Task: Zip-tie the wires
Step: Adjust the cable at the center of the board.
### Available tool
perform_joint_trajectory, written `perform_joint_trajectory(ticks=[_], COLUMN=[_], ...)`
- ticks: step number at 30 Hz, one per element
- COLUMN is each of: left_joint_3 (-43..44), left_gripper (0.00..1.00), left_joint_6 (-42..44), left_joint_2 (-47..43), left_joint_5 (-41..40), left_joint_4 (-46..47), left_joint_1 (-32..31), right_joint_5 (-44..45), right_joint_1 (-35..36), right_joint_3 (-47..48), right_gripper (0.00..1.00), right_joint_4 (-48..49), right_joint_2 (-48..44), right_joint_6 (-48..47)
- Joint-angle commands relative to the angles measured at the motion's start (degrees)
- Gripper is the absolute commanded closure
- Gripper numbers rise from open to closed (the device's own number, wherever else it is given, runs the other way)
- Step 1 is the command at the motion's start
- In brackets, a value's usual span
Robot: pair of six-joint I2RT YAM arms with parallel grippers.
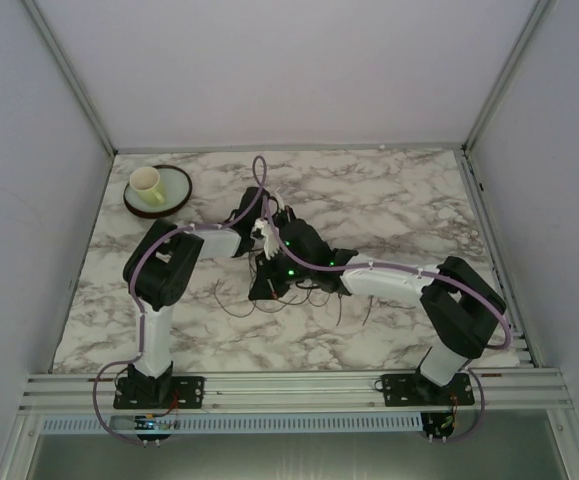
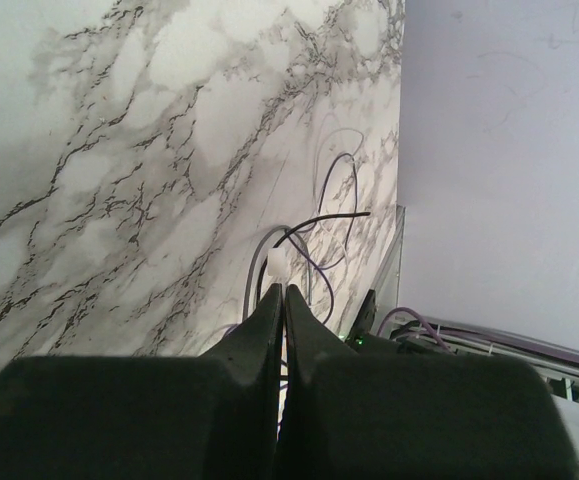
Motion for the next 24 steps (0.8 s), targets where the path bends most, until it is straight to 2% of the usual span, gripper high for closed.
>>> perform_joint_trajectory(ticks=[1, 12, 16, 18, 21, 24], left_joint_3=[-0.08, 0.08, 0.16, 0.25, 0.42, 0.67], left_gripper=[1.00, 1.00, 1.00, 1.00, 1.00, 1.00], left_joint_6=[-0.15, 0.27, 0.15, 0.12, 0.18, 0.48], left_joint_2=[-2.63, -2.66, -2.44, -2.36, -2.22, -2.12], left_joint_5=[-0.11, 0.27, 0.33, 0.54, 0.65, 0.77], left_joint_4=[1.84, 1.30, 1.38, 1.40, 1.30, 0.90], left_joint_1=[-0.20, -0.23, -0.17, -0.22, -0.20, -0.16], right_joint_5=[4.54, 2.54, 2.51, 2.05, -0.44, -0.25], right_joint_1=[-0.26, 0.27, 0.29, 0.35, 0.51, 0.13], right_joint_3=[2.24, 4.52, 5.84, 7.48, 9.22, 8.54], right_gripper=[1.00, 0.96, 0.88, 0.75, 0.66, 0.63], right_joint_4=[-0.94, 1.67, 1.57, 0.62, 0.59, 0.32], right_joint_2=[1.79, 4.42, 6.82, 8.48, 9.63, 8.79], right_joint_6=[-2.00, -3.06, -2.16, -1.99, -2.75, -2.97])
